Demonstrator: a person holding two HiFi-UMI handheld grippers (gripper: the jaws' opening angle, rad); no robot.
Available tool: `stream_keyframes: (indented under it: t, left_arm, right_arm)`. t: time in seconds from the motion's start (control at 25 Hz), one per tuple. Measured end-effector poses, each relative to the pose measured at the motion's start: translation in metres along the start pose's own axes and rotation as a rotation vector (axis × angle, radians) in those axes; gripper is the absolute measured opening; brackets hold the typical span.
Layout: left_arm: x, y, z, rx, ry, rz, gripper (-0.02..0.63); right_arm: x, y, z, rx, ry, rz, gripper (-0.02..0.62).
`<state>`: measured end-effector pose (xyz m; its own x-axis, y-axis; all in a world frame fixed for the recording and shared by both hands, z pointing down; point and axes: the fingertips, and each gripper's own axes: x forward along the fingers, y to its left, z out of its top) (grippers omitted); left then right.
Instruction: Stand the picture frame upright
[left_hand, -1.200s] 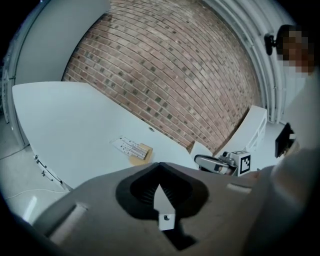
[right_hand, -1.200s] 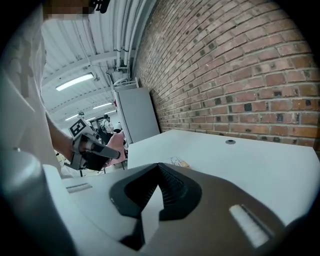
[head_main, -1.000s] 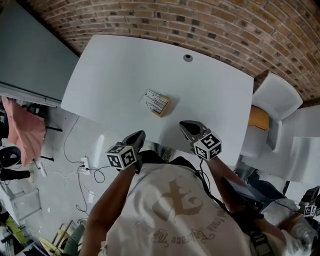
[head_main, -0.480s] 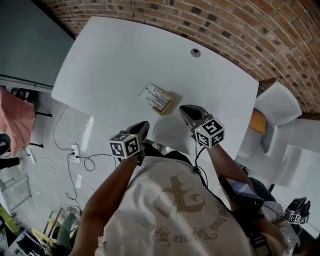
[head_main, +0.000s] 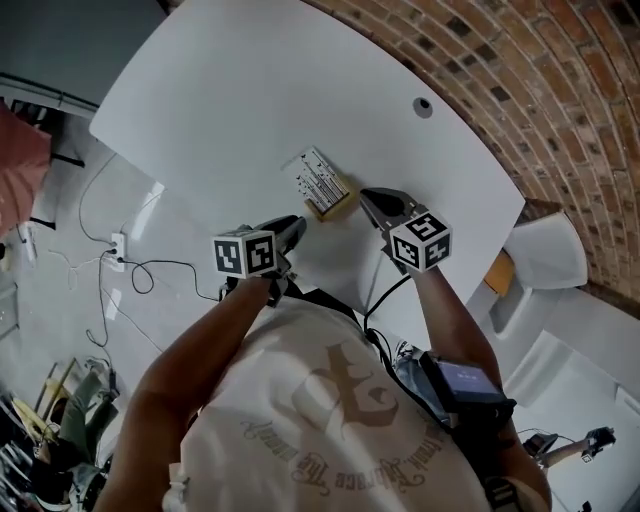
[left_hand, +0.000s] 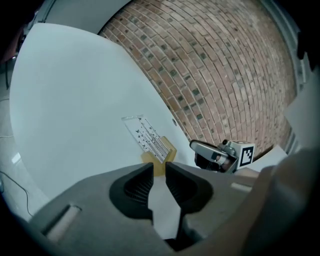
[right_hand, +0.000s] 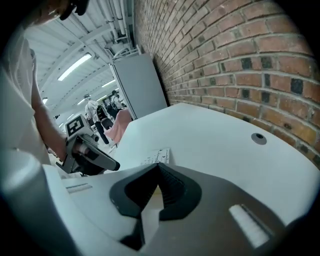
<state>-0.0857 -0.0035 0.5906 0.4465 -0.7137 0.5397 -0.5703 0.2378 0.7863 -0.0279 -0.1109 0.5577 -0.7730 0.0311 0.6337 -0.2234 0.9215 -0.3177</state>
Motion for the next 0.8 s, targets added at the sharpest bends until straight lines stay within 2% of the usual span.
stream_keyframes:
  t: [0.24, 0.36, 0.44, 0.6, 0.8]
  left_arm:
    - [0.018, 0.005, -0.002, -0.089, 0.059, 0.014, 0.172]
    - [0.025, 0.004, -0.005, -0.126, 0.104, 0.006, 0.213]
    - [0.029, 0.003, -0.003, -0.152, 0.114, -0.004, 0.227]
    - [0.04, 0.003, 0.004, -0.203, 0.133, -0.018, 0.252]
    - [0.046, 0.008, 0.003, -0.265, 0.194, -0.006, 0.268]
  right_arm:
    - [0.027, -0.016, -0.006, 0.024, 0.137, 0.037, 0.01]
    - [0.039, -0.02, -0.012, 0.043, 0.233, 0.072, 0.066]
    - [0.047, -0.02, -0.017, 0.049, 0.307, 0.1, 0.106]
    - [0.06, -0.024, -0.019, 0.063, 0.412, 0.133, 0.146]
    - [0.073, -0.021, -0.024, 0.076, 0.528, 0.169, 0.156]
